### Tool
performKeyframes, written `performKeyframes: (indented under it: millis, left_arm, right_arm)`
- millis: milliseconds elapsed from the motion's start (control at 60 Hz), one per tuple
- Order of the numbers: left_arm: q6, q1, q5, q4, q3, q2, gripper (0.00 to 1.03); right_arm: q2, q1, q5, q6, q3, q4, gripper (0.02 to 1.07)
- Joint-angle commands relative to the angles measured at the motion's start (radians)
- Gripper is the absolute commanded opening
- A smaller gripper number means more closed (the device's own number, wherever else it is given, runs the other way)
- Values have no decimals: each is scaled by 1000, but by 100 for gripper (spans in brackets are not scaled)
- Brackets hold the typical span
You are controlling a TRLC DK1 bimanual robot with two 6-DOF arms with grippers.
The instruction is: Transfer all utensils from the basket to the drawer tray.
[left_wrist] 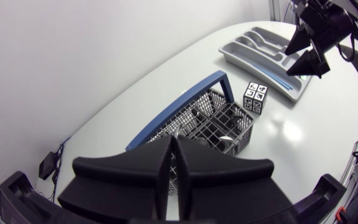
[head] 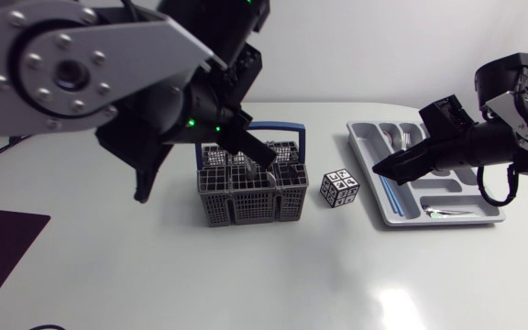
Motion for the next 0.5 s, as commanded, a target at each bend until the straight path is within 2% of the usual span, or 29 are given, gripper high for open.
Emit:
performKeyframes:
  millis: [0,83,283,367,483]
  left_arm:
    - [-4,-7,33,2,-16,-48,4]
    - [-34,-4,97,-4,-12,-54,4]
    - [-148,35,310,-75,42,-22,4]
    - [-180,54,382,-98,60,-2,4]
    - [-237,89,507,-116,82,32,4]
  right_arm:
    - [-82,45,-31,-31,-47,-19,102]
    - [-151,102,-33,-35,-70,-17,102]
    - [-299,264,-22,-29,-114,-17,101]
    - [-325,306,-20,-25,-126,-6,97]
    - [-326,376,-13,-11,-128,-2,97]
